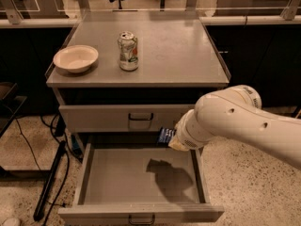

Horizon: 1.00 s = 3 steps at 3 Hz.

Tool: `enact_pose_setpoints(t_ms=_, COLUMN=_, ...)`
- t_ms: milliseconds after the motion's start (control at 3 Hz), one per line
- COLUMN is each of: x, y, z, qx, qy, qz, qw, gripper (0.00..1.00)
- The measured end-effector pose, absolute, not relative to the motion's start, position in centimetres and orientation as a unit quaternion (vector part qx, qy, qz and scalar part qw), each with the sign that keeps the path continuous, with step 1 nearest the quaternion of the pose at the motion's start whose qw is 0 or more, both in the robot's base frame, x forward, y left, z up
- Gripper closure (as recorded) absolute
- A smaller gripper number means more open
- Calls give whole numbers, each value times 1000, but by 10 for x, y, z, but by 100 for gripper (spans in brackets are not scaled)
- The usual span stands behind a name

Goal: Pick rxbar blueberry from middle drawer and place on counter

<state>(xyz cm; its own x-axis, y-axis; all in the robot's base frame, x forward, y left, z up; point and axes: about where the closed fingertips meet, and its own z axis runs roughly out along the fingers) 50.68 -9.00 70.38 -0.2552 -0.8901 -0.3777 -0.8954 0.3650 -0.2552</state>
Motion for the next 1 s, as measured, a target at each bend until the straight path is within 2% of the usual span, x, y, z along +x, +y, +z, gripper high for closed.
enact_pose_setpoints(t_ms=1000, x=524, y=-94, z=755, qx=-564, qy=788, qz=-36, qw=246, gripper=100)
